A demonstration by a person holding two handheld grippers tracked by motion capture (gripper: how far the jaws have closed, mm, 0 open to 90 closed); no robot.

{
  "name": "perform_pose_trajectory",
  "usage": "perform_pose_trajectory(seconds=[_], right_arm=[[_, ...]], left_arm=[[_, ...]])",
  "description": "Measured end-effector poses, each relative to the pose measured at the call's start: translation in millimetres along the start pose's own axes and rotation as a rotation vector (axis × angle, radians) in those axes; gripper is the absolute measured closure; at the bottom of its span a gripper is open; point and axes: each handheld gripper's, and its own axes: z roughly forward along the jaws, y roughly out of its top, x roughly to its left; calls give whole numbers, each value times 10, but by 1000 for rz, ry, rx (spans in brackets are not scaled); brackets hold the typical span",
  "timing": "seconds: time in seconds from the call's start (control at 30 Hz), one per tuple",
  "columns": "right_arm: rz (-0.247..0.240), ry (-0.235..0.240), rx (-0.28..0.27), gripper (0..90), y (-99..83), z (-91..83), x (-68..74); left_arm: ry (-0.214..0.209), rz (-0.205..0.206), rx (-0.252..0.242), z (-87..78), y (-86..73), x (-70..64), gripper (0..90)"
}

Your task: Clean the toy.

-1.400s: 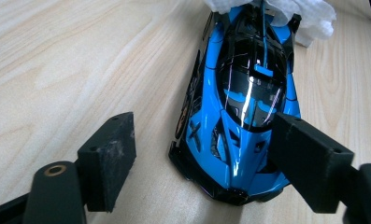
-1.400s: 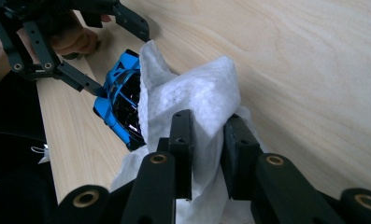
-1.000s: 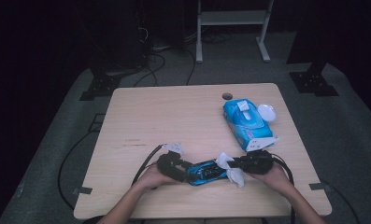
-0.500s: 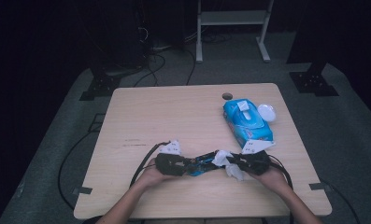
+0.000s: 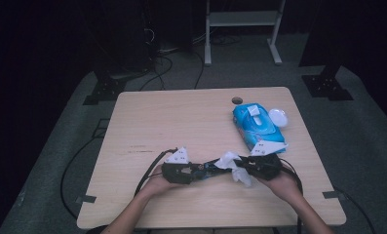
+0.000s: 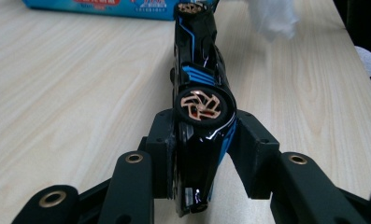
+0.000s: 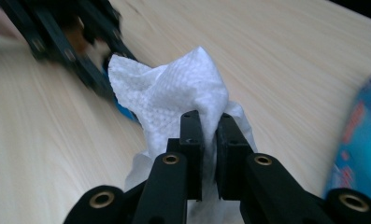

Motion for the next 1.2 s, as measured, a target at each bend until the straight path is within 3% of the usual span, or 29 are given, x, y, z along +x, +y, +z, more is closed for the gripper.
perform_pose_trajectory(seconds=[0.13,0.17,0.2,0.23,0.27,0.33,0.4,0.5,0.7,0.8,0.83,0.87,0.93,1.07,1.1,1.17,1.2], right_arm=[[-2,37,1,825,199,158,116],[-52,34,15,825,306,325,229],[-52,34,15,825,306,325,229],[-61,59,40,825,386,503,326],[-61,59,40,825,386,503,326],[-48,103,56,829,448,735,397],[-45,103,61,832,451,826,411],[-28,99,49,832,429,811,357],[5,23,47,839,339,695,238],[26,55,35,840,354,714,269],[35,115,23,839,388,775,349],[21,124,24,839,406,813,398],[-16,101,27,838,428,848,443],[4,68,29,839,401,804,338],[2,-2,36,839,362,731,246],[6,-31,36,839,341,696,198],[34,-39,29,839,312,667,134]], left_arm=[[24,12,24,14,-17,-9,639],[31,9,17,9,-26,-15,643],[31,9,17,9,-26,-15,653],[39,12,13,10,-29,-20,653],[39,12,13,10,-29,-20,656],[37,20,13,6,-36,-18,659],[48,40,20,-6,-41,-12,663],[51,35,8,-11,-55,-5,681],[63,42,1,15,-33,-14,697],[63,42,-2,20,-35,-15,698],[64,54,4,18,-33,-16,698],[66,55,3,18,-33,-18,698],[69,54,2,10,-38,-15,699],[71,57,0,5,-43,-7,699],[68,58,1,2,-45,1,699],[68,59,1,5,-44,2,699],[70,55,-4,12,-42,-1,699]])
